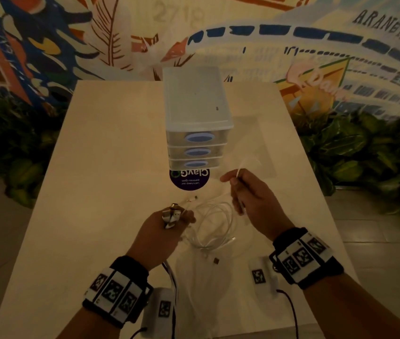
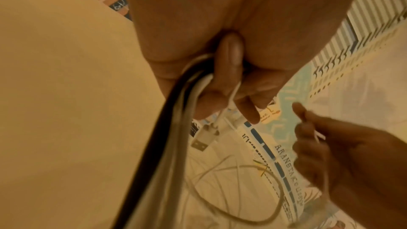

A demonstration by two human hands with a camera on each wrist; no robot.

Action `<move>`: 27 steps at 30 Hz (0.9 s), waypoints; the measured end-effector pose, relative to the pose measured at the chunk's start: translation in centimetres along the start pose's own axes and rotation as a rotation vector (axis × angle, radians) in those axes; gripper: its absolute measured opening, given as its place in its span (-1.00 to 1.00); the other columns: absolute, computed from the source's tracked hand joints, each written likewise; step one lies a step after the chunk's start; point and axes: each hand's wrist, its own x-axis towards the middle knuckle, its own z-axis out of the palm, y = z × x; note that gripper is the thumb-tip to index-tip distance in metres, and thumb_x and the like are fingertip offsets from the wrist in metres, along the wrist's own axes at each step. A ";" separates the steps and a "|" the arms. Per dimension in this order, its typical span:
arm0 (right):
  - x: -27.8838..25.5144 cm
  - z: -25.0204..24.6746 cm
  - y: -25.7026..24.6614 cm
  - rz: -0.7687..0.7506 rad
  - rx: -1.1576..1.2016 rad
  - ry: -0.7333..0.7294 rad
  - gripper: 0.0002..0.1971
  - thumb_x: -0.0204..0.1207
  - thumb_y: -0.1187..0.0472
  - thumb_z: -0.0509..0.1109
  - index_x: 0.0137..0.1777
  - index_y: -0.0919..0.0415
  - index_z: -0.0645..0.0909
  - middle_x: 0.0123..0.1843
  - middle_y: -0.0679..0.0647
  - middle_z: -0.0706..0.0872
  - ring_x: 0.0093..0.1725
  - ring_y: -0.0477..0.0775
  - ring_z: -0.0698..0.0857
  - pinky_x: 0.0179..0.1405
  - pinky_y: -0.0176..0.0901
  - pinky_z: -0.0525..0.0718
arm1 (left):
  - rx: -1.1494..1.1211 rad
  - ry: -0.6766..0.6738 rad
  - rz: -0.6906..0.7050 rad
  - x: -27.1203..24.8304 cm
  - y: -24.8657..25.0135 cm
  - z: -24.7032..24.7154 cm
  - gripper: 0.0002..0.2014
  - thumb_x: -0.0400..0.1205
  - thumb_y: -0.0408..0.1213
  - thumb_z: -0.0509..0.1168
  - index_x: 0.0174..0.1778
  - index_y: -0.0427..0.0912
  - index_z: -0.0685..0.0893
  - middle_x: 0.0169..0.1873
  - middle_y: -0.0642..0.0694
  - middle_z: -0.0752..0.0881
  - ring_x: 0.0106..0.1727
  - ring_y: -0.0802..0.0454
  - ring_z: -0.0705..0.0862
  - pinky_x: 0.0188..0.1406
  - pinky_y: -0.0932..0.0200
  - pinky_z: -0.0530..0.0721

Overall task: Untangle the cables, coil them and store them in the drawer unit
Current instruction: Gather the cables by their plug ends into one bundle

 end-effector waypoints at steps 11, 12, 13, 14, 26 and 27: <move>-3.2 -9.9 0.7 0.033 -0.442 0.231 -0.66 0.71 -0.21 0.09 0.07 -0.27 0.72 -0.30 0.06 0.67 -0.28 0.29 0.60 -0.20 0.28 0.76 | -0.322 0.112 -0.038 -1.6 0.4 -2.6 -0.71 0.66 0.06 0.26 -0.16 -0.08 0.70 -0.56 0.00 0.29 -0.50 -0.06 0.26 -0.39 -0.06 0.39; -3.5 -11.0 0.9 0.027 -0.460 0.258 -0.65 0.70 -0.22 0.07 0.15 -0.27 0.70 -0.32 0.00 0.63 -0.32 0.13 0.59 -0.22 0.17 0.71 | -0.334 0.115 -0.041 -1.7 0.5 -2.7 -0.71 0.65 0.07 0.27 -0.18 -0.05 0.70 -0.54 -0.04 0.27 -0.48 -0.09 0.25 -0.37 -0.08 0.39; -4.0 -12.1 1.2 0.016 -0.483 0.277 -0.65 0.70 -0.21 0.06 0.22 -0.25 0.66 -0.31 -0.04 0.64 -0.33 -0.01 0.60 -0.22 0.09 0.69 | -0.336 0.115 -0.036 -1.9 0.7 -2.8 -0.71 0.65 0.08 0.27 -0.19 -0.04 0.70 -0.53 -0.07 0.26 -0.45 -0.12 0.23 -0.37 -0.10 0.39; -4.6 -13.0 1.7 0.011 -0.506 0.280 -0.66 0.69 -0.19 0.05 0.24 -0.25 0.62 -0.27 -0.07 0.68 -0.32 -0.04 0.64 -0.23 0.08 0.69 | -0.334 0.111 -0.025 -2.1 1.0 -2.9 -0.71 0.66 0.08 0.28 -0.20 -0.04 0.70 -0.52 -0.10 0.25 -0.43 -0.15 0.21 -0.38 -0.12 0.38; -16.3 -12.2 9.2 0.416 -0.833 -0.215 -0.86 0.59 -0.25 0.24 0.01 -0.41 0.62 0.05 -0.46 0.75 0.04 -0.38 0.71 0.14 -0.32 0.68 | -0.264 0.100 0.239 -3.8 6.7 -3.1 -0.71 0.64 0.17 0.27 -0.02 0.07 0.76 -0.54 0.20 0.53 -0.55 0.12 0.39 -0.43 0.06 0.42; -16.2 -12.0 9.3 0.407 -0.924 -0.223 -0.92 0.65 -0.16 0.32 0.06 -0.43 0.60 0.20 -0.44 0.72 0.12 -0.42 0.65 0.19 -0.46 0.58 | -0.249 0.098 0.264 -3.9 7.1 -3.1 -0.74 0.68 0.13 0.27 -0.02 0.07 0.76 -0.52 0.27 0.57 -0.53 0.23 0.45 -0.39 0.16 0.44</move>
